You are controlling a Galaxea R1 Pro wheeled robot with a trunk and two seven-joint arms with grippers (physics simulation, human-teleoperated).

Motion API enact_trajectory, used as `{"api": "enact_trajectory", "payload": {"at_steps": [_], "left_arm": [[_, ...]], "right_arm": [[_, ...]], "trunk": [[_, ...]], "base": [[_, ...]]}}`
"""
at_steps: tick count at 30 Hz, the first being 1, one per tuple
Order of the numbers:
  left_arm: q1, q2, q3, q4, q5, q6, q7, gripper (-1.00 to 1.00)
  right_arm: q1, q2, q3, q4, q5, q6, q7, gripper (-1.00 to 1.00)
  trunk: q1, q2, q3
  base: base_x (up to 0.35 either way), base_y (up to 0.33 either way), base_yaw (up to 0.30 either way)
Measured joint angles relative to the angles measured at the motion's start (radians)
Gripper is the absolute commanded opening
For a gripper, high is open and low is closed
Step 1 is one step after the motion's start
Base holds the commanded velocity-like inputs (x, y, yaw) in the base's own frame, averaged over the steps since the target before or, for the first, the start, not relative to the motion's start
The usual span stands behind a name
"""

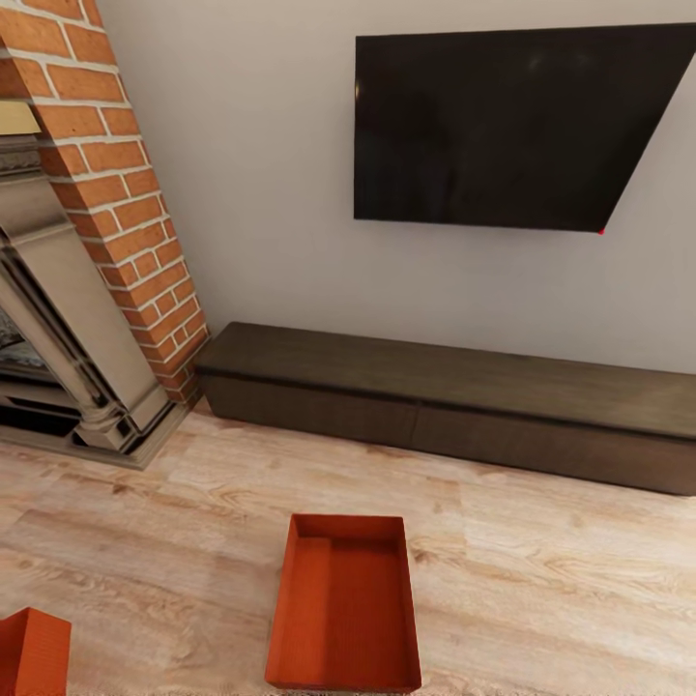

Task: Move the two storage containers from the living room to the garage. In the garage, place one container on the floor and stack the other container on top of it (either order is fine).

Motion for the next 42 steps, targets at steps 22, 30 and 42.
{"api": "enact_trajectory", "payload": {"at_steps": [22, 30, 42], "left_arm": [[0.000, 0.000, 0.000, 0.000, 0.000, 0.000, 0.000, 1.00], [0.000, 0.000, 0.000, 0.000, 0.000, 0.000, 0.000, 1.00], [0.000, 0.000, 0.000, 0.000, 0.000, 0.000, 0.000, 1.00]], "right_arm": [[0.000, 0.000, 0.000, 0.000, 0.000, 0.000, 0.000, 1.00], [0.000, 0.000, 0.000, 0.000, 0.000, 0.000, 0.001, 1.00], [0.000, 0.000, 0.000, 0.000, 0.000, 0.000, 0.001, 1.00]], "trunk": [[0.000, 0.000, -0.036], [0.000, 0.000, -0.049], [0.000, 0.000, -0.069]], "base": [[0.000, 0.000, 0.000], [0.000, 0.000, 0.000], [0.000, 0.000, 0.000]]}}
